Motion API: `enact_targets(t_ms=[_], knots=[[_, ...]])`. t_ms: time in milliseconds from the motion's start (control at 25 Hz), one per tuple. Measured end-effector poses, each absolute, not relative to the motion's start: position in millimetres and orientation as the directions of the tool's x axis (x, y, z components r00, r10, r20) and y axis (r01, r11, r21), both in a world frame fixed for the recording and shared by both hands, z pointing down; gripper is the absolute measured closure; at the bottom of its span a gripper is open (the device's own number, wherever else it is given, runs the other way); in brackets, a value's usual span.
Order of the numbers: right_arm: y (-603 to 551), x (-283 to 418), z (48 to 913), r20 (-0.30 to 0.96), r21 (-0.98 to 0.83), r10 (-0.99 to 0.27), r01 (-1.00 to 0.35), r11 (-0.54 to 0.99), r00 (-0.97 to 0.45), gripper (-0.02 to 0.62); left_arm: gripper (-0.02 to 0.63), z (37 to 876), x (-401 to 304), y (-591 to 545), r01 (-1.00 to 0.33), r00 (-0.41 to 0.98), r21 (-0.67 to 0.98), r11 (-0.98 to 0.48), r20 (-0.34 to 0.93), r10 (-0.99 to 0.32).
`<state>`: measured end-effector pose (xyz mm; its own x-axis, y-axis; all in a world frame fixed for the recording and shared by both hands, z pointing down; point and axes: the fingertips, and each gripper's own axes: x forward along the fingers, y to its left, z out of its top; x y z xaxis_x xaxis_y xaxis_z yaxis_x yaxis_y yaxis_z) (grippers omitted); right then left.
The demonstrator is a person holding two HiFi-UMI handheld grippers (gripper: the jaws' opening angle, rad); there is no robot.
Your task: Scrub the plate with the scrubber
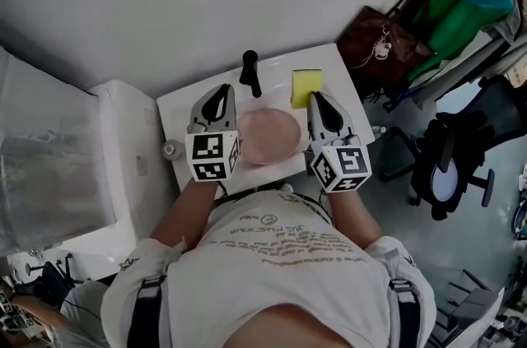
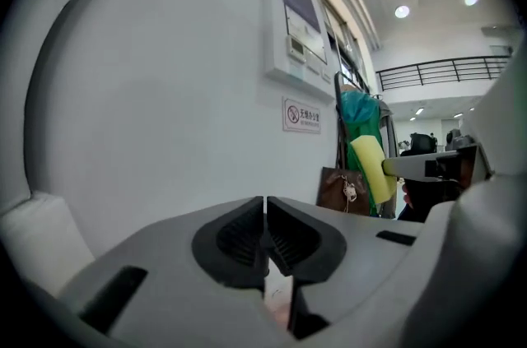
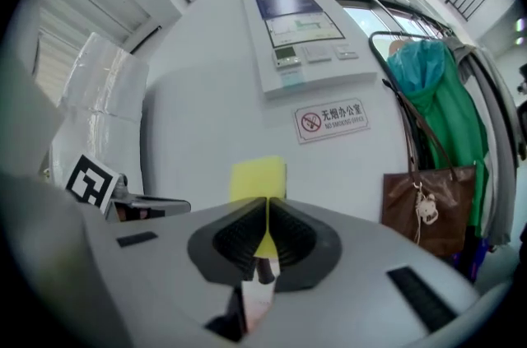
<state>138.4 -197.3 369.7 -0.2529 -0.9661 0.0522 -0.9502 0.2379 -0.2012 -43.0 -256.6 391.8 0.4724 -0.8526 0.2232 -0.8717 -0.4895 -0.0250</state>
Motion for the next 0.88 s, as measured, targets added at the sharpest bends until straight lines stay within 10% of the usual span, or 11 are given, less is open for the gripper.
enact_targets(t_ms=[280,880], knots=[[-186.2,128.9,289.2,-0.182,-0.081,-0.958,-0.967,0.241,-0.224,0.56,0.574,335.3,-32.5,-241.7,-0.867,0.484,-0.065,-0.494,0.125,-0.866],[-205.3,115.4,308.6,-0.103,-0.099,-0.968,-0.966,0.24,-0.23,0.56,0.574,334.5,-39.6,-242.7,-0.884,0.456,-0.038,-0.466,0.149,-0.878]])
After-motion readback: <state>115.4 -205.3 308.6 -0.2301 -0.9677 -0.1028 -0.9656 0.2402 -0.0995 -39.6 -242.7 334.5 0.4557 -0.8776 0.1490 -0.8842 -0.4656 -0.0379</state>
